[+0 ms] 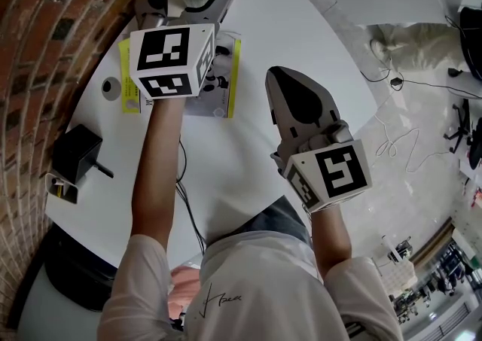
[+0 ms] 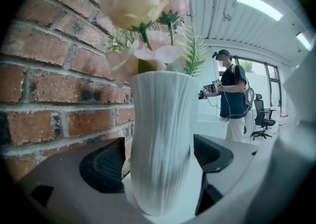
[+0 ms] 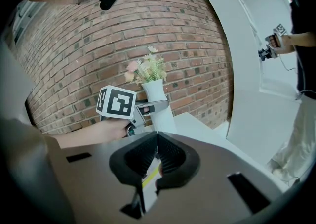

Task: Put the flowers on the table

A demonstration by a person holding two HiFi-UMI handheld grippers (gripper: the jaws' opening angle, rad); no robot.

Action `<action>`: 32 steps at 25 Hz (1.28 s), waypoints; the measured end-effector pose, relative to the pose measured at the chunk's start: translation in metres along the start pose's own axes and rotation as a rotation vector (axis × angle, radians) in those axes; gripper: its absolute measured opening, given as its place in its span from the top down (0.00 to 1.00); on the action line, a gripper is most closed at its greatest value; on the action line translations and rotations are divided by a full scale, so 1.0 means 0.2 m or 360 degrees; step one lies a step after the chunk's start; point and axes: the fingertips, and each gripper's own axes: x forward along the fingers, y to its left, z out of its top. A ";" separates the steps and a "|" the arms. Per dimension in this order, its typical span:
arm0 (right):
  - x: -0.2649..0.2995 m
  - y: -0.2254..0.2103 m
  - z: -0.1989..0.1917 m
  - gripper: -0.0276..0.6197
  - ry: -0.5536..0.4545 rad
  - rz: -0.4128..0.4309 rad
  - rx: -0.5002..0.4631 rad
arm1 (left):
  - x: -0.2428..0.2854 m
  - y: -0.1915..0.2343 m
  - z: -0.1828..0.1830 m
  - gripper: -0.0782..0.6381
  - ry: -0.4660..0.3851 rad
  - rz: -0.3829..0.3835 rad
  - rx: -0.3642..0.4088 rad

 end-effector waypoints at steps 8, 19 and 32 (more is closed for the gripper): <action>-0.04 0.04 0.03 0.92 -0.0030 0.0004 -0.0009 | -0.08 -0.03 0.02 0.30 -0.0018 -0.0013 -0.0016; -0.08 0.06 0.06 0.92 -0.0056 0.0011 -0.0022 | -0.23 -0.06 0.04 0.35 -0.0027 0.0022 0.0015; -0.12 0.13 0.13 0.92 -0.0082 0.0063 0.0012 | -0.40 -0.10 0.07 0.48 -0.0045 0.0044 -0.0084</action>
